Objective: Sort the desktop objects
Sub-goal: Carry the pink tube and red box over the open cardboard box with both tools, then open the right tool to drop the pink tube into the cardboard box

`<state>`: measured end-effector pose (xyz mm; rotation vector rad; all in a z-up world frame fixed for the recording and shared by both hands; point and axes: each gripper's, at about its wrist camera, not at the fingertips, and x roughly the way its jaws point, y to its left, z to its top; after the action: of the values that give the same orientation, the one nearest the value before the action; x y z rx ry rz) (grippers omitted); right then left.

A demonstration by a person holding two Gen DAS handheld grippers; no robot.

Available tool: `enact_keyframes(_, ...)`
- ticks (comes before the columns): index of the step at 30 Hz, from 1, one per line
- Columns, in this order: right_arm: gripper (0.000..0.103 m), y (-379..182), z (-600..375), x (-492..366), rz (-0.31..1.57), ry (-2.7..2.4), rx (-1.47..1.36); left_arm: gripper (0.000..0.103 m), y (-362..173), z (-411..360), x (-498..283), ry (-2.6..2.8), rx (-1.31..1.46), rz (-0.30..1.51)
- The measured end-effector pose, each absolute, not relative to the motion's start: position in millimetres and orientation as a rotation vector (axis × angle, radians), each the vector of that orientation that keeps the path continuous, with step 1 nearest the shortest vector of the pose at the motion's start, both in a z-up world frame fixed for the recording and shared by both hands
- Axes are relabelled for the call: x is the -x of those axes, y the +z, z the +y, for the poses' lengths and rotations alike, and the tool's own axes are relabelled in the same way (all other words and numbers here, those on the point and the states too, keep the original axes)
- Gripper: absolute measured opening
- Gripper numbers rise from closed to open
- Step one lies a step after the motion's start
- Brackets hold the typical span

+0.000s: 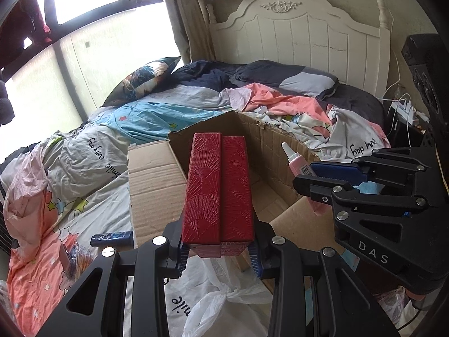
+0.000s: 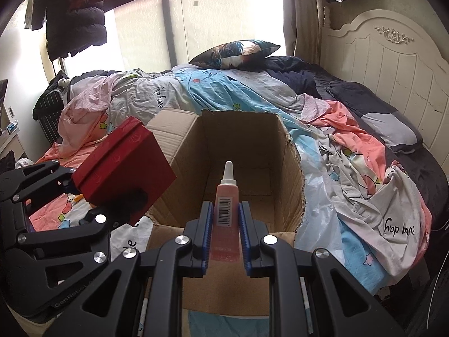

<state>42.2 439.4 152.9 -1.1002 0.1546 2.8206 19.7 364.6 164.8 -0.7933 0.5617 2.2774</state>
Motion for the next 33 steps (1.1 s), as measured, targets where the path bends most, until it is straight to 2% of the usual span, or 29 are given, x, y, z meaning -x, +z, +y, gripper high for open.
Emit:
enact_keyframes(14,0.018,133,475,3,0.153,2.752,1.18,0.035,138,408,16,2.197,0.867,0.562)
enact_keyframes(33,0.018,113,484,27,0.15,2.722,1.235,0.035,114,417,40,2.172,0.912,0.542)
